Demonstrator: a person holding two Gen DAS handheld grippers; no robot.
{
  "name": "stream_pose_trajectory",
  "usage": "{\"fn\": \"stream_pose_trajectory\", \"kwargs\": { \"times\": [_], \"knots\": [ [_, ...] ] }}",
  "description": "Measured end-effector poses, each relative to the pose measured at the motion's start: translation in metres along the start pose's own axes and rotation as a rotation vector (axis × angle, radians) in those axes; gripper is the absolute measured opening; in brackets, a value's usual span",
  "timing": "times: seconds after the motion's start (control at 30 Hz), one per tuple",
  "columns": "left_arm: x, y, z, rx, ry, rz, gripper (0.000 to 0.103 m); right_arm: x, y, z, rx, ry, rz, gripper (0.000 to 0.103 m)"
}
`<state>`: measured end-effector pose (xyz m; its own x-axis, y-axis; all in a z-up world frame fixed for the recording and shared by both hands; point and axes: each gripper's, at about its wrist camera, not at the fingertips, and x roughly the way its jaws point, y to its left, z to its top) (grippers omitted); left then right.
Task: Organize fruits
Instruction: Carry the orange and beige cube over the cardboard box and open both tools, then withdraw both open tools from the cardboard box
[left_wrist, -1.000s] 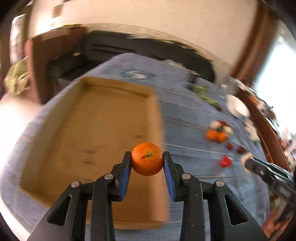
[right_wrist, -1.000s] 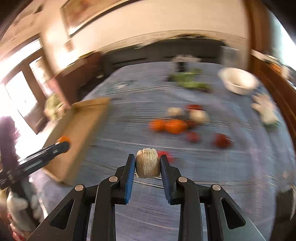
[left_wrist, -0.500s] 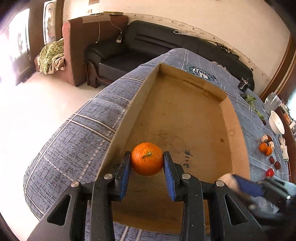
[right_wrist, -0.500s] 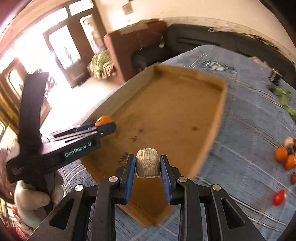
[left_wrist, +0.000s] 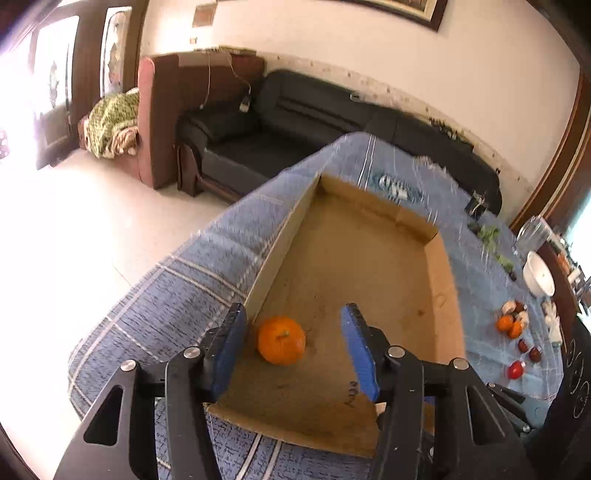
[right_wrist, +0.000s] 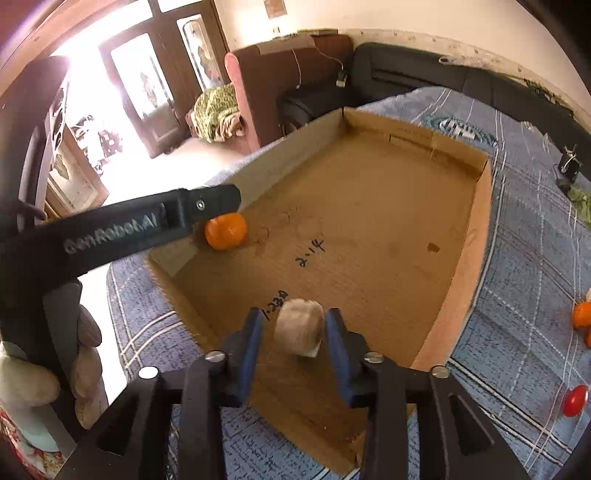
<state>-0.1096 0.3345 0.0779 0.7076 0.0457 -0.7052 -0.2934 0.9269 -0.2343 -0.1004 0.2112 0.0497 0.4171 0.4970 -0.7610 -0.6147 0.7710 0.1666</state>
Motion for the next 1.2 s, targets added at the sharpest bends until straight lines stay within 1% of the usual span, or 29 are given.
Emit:
{"fn": "stream_pose_trajectory", "kwargs": {
  "times": [0.03, 0.1, 0.17, 0.27, 0.3, 0.33, 0.37, 0.4, 0.47, 0.5, 0.53, 0.6, 0.67, 0.7, 0.77, 0.83, 0.9, 0.97, 1.0, 1.07, 1.13, 1.2],
  "knots": [
    [-0.005, -0.002, 0.002, 0.000, -0.016, -0.002, 0.054, -0.005, -0.001, -0.001, 0.007, -0.017, 0.007, 0.055],
    [-0.019, -0.008, 0.006, 0.008, -0.059, -0.002, 0.055, -0.021, -0.007, -0.003, 0.027, -0.057, 0.007, 0.062],
    [-0.032, -0.017, 0.010, 0.016, -0.108, 0.004, 0.056, -0.038, -0.015, -0.006, 0.053, -0.103, -0.004, 0.065],
    [-0.059, -0.030, 0.012, 0.012, -0.217, 0.009, 0.070, -0.067, -0.033, -0.014, 0.102, -0.187, -0.039, 0.070],
    [-0.071, -0.035, 0.010, 0.011, -0.267, 0.011, 0.078, -0.078, -0.037, -0.018, 0.121, -0.220, -0.058, 0.073],
    [-0.082, -0.040, 0.007, 0.013, -0.314, 0.014, 0.084, -0.089, -0.039, -0.023, 0.137, -0.249, -0.079, 0.077],
    [-0.090, -0.045, 0.006, 0.019, -0.347, 0.013, 0.085, -0.099, -0.044, -0.028, 0.150, -0.283, -0.113, 0.079],
    [-0.100, -0.052, 0.003, 0.030, -0.387, 0.005, 0.087, -0.109, -0.039, -0.032, 0.159, -0.309, -0.149, 0.082],
    [-0.114, -0.063, 0.000, 0.045, -0.433, -0.027, 0.093, -0.124, -0.043, -0.043, 0.167, -0.359, -0.239, 0.088],
    [-0.120, -0.070, -0.002, 0.052, -0.448, -0.055, 0.095, -0.132, -0.044, -0.049, 0.170, -0.384, -0.295, 0.092],
    [-0.124, -0.077, -0.004, 0.058, -0.458, -0.084, 0.096, -0.139, -0.047, -0.055, 0.173, -0.405, -0.341, 0.096],
    [-0.128, -0.090, -0.007, 0.072, -0.460, -0.137, 0.096, -0.155, -0.055, -0.070, 0.196, -0.442, -0.430, 0.099],
    [-0.127, -0.106, -0.011, 0.089, -0.449, -0.187, 0.096, -0.169, -0.068, -0.087, 0.251, -0.469, -0.486, 0.102],
    [-0.126, -0.117, -0.013, 0.104, -0.438, -0.206, 0.096, -0.175, -0.077, -0.097, 0.294, -0.470, -0.497, 0.102],
    [-0.122, -0.139, -0.019, 0.150, -0.418, -0.234, 0.096, -0.183, -0.094, -0.112, 0.369, -0.459, -0.492, 0.102],
    [-0.120, -0.156, -0.026, 0.183, -0.415, -0.248, 0.096, -0.188, -0.109, -0.127, 0.440, -0.443, -0.512, 0.102],
    [-0.121, -0.172, -0.035, 0.212, -0.423, -0.262, 0.096, -0.193, -0.119, -0.135, 0.481, -0.429, -0.524, 0.102],
    [-0.121, -0.182, -0.040, 0.234, -0.427, -0.277, 0.099, -0.197, -0.126, -0.141, 0.510, -0.428, -0.536, 0.102],
    [-0.121, -0.187, -0.042, 0.246, -0.420, -0.288, 0.103, -0.198, -0.128, -0.144, 0.517, -0.430, -0.537, 0.102],
    [-0.119, -0.194, -0.047, 0.263, -0.405, -0.299, 0.103, -0.200, -0.128, -0.147, 0.526, -0.435, -0.534, 0.102],
    [-0.114, -0.201, -0.049, 0.280, -0.389, -0.281, 0.103, -0.199, -0.127, -0.148, 0.520, -0.431, -0.536, 0.102],
    [-0.109, -0.203, -0.051, 0.282, -0.368, -0.283, 0.103, -0.194, -0.125, -0.149, 0.512, -0.425, -0.537, 0.102]
  ]
}}
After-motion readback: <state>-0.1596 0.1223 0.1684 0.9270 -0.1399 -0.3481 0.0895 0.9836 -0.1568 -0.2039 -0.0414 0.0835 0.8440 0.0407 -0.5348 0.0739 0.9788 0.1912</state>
